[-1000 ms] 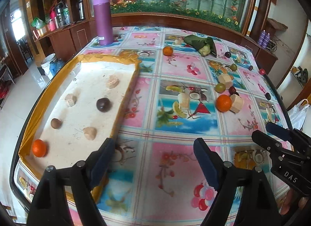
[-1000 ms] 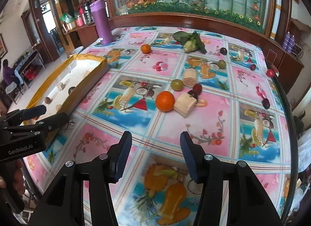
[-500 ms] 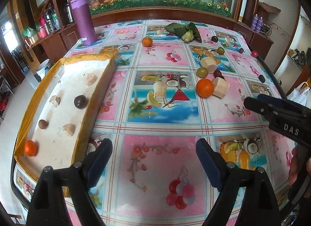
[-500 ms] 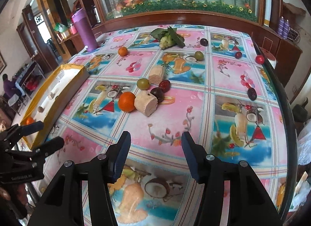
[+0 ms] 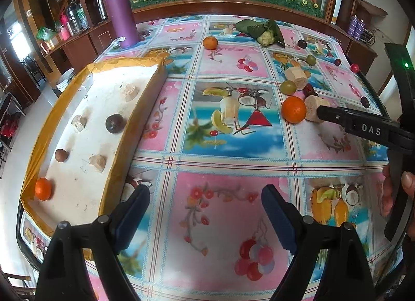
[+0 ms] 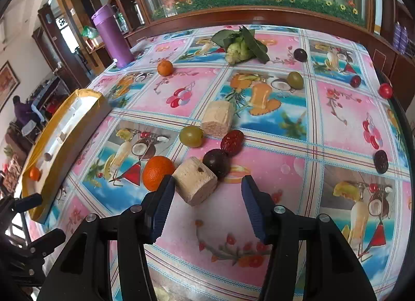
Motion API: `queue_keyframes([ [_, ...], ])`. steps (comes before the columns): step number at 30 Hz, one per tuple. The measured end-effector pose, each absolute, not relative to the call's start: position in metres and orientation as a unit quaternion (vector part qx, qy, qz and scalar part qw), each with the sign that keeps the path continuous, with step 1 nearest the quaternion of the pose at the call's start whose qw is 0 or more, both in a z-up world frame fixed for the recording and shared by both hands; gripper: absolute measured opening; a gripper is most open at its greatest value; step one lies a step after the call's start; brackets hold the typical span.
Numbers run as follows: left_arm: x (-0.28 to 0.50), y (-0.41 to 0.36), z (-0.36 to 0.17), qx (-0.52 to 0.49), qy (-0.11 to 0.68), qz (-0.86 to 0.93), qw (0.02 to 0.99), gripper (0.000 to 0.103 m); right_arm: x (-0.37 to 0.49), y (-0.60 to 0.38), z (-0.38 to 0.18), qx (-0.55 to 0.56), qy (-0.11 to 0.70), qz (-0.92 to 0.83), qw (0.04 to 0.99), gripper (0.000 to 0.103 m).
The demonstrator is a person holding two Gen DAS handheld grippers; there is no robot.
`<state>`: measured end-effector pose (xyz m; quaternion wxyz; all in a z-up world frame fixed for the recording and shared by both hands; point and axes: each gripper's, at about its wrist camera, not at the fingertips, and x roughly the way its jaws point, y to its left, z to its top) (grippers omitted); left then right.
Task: Organize fruits
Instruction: 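Grasp a mandarin orange with the left tool while the right tool grasps the tan cylindrical chunk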
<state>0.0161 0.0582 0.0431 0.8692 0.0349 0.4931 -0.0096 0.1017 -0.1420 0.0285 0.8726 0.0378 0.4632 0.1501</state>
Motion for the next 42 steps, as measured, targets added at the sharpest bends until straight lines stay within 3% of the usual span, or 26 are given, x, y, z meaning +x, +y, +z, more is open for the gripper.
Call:
queue_keyframes([
  [13, 0.041, 0.023, 0.044, 0.067, 0.493, -0.037, 0.867, 0.090, 0.099, -0.138, 0.032, 0.000, 0.448, 0.177, 0.876, 0.051],
  [15, 0.040, 0.021, 0.044, 0.074, 0.493, -0.038, 0.866, 0.090, 0.107, -0.134, 0.026, -0.005, 0.457, 0.183, 0.870, 0.039],
  [18, 0.043, 0.019, 0.043, 0.076, 0.492, -0.038, 0.866, 0.090, 0.112, -0.134, 0.020, 0.013, 0.467, 0.202, 0.861, 0.029],
  [31, 0.098, -0.035, 0.031, 0.053, 0.479, -0.084, 0.872, 0.089, 0.083, -0.198, 0.031, 0.045, 0.456, 0.153, 0.876, 0.029],
  [32, 0.102, -0.039, 0.029, 0.050, 0.479, -0.089, 0.872, 0.088, 0.082, -0.201, 0.030, 0.050, 0.457, 0.153, 0.875, 0.029],
  [35, 0.111, -0.049, 0.023, 0.052, 0.479, -0.095, 0.871, 0.064, 0.079, -0.205, 0.028, 0.057, 0.460, 0.153, 0.873, 0.029],
  [36, 0.114, -0.051, 0.019, 0.049, 0.487, -0.103, 0.866, 0.039, 0.078, -0.205, 0.028, 0.056, 0.459, 0.154, 0.873, 0.029],
  [42, 0.104, -0.041, 0.016, 0.018, 0.490, -0.109, 0.865, 0.037, 0.069, -0.201, 0.036, 0.037, 0.444, 0.149, 0.883, 0.029],
])
